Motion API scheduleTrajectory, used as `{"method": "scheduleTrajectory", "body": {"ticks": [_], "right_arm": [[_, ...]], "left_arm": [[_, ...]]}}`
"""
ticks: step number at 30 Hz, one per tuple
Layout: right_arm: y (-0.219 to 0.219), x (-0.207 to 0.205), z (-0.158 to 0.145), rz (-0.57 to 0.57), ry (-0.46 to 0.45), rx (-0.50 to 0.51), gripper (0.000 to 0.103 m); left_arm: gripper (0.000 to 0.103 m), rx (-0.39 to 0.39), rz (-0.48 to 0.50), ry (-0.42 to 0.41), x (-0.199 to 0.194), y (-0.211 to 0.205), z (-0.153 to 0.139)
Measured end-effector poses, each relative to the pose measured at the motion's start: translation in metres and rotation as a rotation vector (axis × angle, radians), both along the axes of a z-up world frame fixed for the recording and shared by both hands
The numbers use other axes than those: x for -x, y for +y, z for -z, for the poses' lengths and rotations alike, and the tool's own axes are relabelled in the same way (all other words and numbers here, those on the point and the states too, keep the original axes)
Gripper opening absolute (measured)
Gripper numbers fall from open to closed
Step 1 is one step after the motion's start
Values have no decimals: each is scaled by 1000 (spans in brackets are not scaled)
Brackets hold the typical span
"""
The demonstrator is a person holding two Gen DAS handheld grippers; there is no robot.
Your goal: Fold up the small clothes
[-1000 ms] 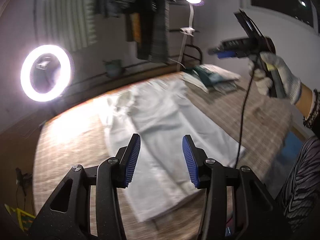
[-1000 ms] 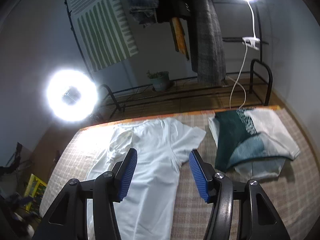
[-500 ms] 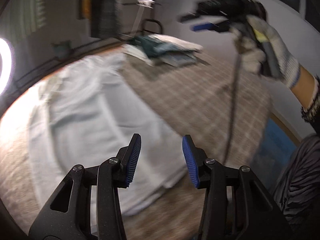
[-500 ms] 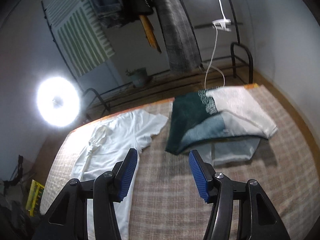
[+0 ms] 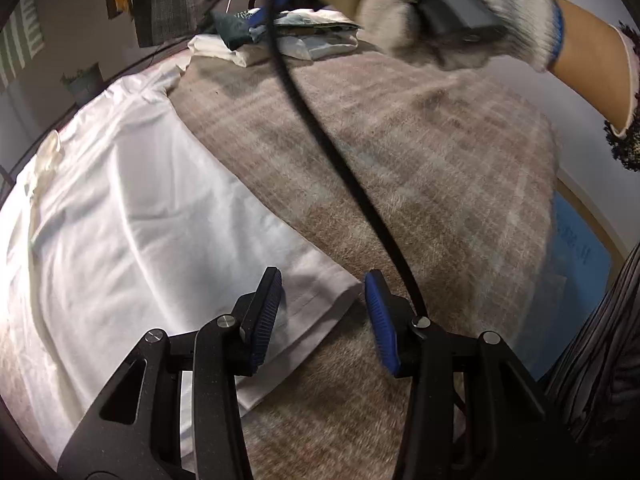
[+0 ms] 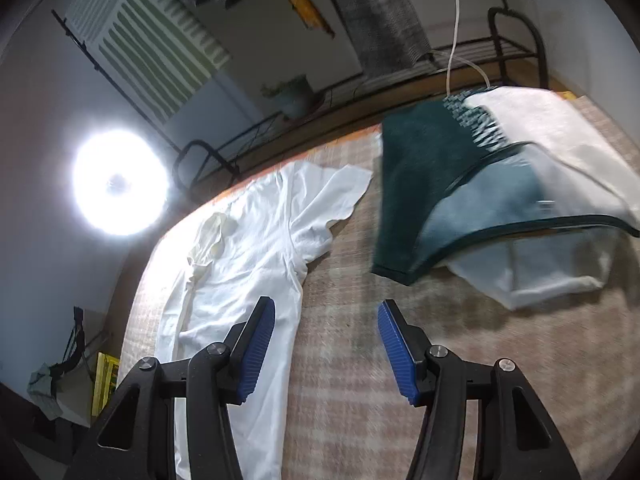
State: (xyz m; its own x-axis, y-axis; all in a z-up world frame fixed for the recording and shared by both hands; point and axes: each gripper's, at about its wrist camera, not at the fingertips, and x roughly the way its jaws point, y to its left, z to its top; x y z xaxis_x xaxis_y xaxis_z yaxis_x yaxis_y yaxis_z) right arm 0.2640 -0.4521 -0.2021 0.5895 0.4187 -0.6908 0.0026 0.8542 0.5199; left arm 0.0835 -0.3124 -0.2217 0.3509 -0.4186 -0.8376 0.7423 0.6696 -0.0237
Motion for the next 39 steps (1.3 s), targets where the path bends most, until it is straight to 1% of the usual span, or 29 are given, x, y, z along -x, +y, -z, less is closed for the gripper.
{"method": "scheduleTrajectory", "body": {"ticks": [3,5,6,9,11,13,16,18,19,20,21,22,23,24,26,27,29,31,32,34,36,39], "right_arm": [[16,-19,10,-22,23,-10,57],[24,-31,17,-37,37,-38,57],[31,-40,21,-50,47,-43,57],[42,-62,31,-38,77,0,57],[40,-77,43,-4,102,-17,57],[37,-88,52,29,121,-37,57],[36,-102,65,65,127,-62,57],[37,-108,66,83,101,-64,57],[37,-110,65,83,98,-60,55],[37,-114,65,84,93,-57,48],[39,-117,65,69,89,-67,27],[41,-120,67,53,92,-84,16],[44,-122,68,42,94,-95,11],[49,-124,69,34,93,-77,0],[56,-124,61,29,83,-8,0],[55,-122,51,32,55,8,0],[48,-119,35,42,11,-27,0],[48,-119,24,45,-11,2,0],[50,-120,24,45,-9,22,0],[56,-124,34,43,36,56,0],[62,-127,44,47,88,112,0],[69,-129,43,52,110,170,0]], "left_arm": [[45,0,6,-21,2,-3,1],[26,18,-18,-18,-4,-1,1],[4,22,-36,-20,-8,0,1],[2,92,-82,58,-21,10,-2],[2,143,-104,105,-27,18,-6],[2,183,-108,121,-24,23,-12],[2,223,-118,132,-25,28,-20],[2,241,-126,146,-28,30,-21],[2,240,-126,148,-29,29,-20],[2,238,-128,149,-29,27,-19],[2,235,-130,151,-29,27,-18],[2,234,-131,155,-28,26,-16],[2,233,-131,156,-28,26,-16],[2,239,-133,159,-27,27,-18],[2,263,-143,164,-25,27,-23],[2,279,-148,163,-25,30,-25],[2,298,-153,156,-25,33,-31],[2,297,-154,151,-25,35,-32],[2,297,-162,157,-26,36,-30],[2,294,-178,178,-26,39,-26],[2,294,-194,182,-26,44,-26],[2,310,-225,180,-29,56,-28]]}}
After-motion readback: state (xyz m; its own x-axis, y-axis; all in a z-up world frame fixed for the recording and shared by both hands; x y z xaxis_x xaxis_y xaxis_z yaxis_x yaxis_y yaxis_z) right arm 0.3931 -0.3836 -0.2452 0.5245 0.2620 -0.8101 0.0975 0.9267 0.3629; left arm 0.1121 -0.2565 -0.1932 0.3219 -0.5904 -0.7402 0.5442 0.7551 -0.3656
